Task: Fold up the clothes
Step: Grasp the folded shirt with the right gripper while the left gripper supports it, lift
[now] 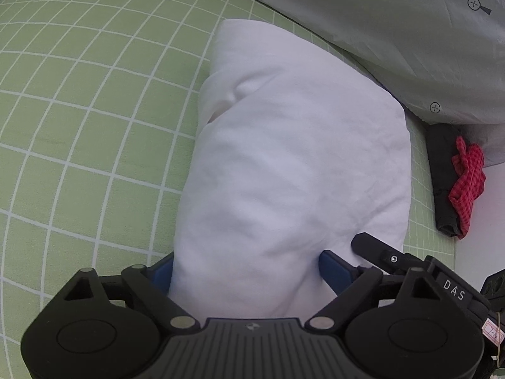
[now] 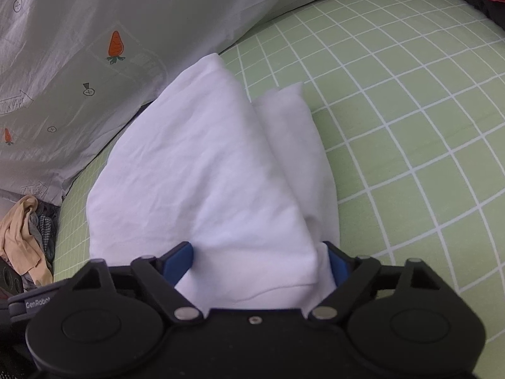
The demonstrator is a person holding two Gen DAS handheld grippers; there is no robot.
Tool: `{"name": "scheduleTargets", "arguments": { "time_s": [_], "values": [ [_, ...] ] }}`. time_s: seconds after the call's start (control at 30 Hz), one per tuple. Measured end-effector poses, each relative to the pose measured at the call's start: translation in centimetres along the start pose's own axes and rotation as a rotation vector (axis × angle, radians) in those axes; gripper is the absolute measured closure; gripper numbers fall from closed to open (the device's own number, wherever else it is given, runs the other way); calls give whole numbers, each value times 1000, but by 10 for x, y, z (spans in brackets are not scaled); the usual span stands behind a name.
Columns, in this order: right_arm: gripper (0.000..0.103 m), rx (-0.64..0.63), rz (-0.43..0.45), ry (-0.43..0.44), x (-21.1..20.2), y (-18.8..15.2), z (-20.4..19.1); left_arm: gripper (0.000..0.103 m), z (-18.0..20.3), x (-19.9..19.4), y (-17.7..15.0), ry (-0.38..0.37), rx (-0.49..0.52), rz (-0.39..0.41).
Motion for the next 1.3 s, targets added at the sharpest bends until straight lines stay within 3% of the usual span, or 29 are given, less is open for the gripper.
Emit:
{"name": "scheduleTargets", "arguments": {
  "time_s": [0.13, 0.27, 0.43, 0.67, 0.97, 1.17, 1.3],
  "values": [
    [64, 7, 13, 25, -9, -1, -3, 25, 9, -7, 0, 12, 17, 18],
    [76, 29, 48, 43, -28, -8, -10, 33, 8, -21, -4, 6, 29, 33],
    [77, -3, 88, -5, -52, -34, -21, 38, 10, -43, -29, -8, 53, 9],
    [78, 97, 148, -30, -96, -83, -9, 40, 18, -69, -71, -31, 133, -38],
    [79, 221, 256, -124, -159, -129, 48, 41, 85, -53, -116, -90, 306, -116],
    [80, 265, 307, -74, -201, -107, 120, 42, 164, -30, -133, -88, 315, -67],
    [80, 190, 299, -28, -230, -57, 168, 43, 229, -11, -132, -89, 267, -1]
  ]
}}
Point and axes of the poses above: each gripper's, at about its wrist camera, not at the fingertips, and x roughly the way its jaws point, z to its right, y to its top, the point moved 6 cm from there along x, roughly the way its jaws point, and after that the axes turned 9 degrees about x, right-handed, at the moved point
